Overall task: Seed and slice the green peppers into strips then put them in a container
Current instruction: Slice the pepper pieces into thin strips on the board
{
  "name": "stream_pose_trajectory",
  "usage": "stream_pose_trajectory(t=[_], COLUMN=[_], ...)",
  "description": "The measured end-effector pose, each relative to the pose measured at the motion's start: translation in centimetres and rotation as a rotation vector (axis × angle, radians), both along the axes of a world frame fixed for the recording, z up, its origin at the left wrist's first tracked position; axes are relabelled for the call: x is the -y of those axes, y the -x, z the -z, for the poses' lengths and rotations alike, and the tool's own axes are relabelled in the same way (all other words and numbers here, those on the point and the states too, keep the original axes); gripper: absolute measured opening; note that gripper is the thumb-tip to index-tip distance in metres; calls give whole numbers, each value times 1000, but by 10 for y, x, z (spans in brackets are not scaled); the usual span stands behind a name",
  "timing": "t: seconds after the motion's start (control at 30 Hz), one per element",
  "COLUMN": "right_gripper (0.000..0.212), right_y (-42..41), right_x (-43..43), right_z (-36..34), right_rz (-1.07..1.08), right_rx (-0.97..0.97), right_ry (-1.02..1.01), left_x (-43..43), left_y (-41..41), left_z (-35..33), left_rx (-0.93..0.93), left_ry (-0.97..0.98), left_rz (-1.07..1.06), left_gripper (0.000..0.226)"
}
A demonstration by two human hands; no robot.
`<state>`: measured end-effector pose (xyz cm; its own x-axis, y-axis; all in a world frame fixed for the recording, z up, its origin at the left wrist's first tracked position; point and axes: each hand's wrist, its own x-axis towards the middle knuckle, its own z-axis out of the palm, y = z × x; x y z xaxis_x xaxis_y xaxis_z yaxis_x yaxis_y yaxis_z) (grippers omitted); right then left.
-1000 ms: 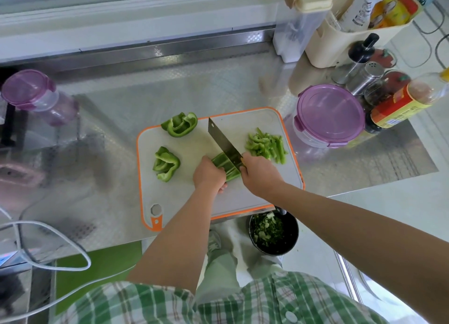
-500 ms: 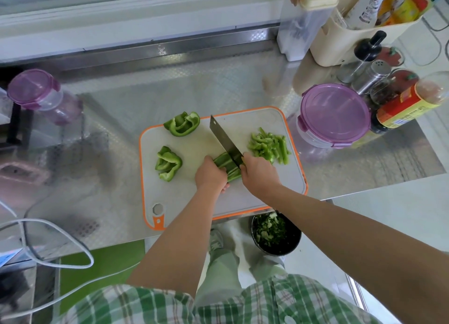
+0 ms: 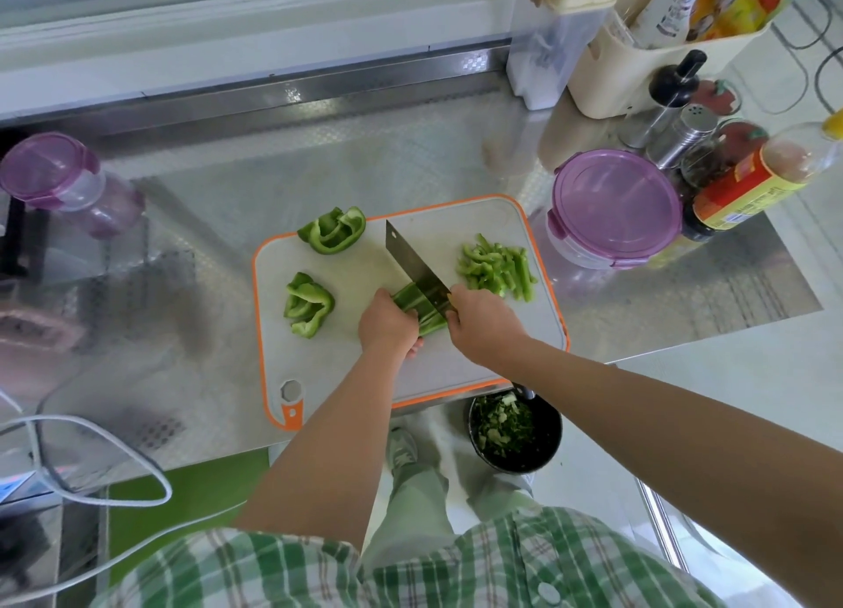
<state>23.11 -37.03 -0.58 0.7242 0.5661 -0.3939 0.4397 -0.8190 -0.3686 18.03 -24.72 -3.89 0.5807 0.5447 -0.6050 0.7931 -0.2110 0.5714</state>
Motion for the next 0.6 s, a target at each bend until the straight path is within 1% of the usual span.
stream_pose_trajectory(t=[0.07,0.17,0.23,0.3,0.37,0.43,0.53,0.6], right_gripper=[4,8,6,3,11,14,13,13], right_y=[2,4,6,6,5,3,0,-1], right_x=[-3,-9,-12,-12,-8,-2,3,4], right_z=[3,8,13,16,19,18,10,4], right_rz=[-5,2,7,40,102,131,87,40], right_rx=[20,48,66,71,54,31,25,17], right_ry=[43,84,90,55,-27,-97,-146,-138], left_x=[-1,0,0,0,1,1,0,0], left_y=[0,0,1,2,4,4,3,3], left_z=[0,0,1,2,2,3,4,4], left_rx=[1,5,14,21,29,27,14,8], left_ry=[4,10,-1,-12,-12,-11,-5,12], left_rz=[-3,3,17,22,20,16,10,-4], left_gripper=[6,6,6,5,5,6,8,9])
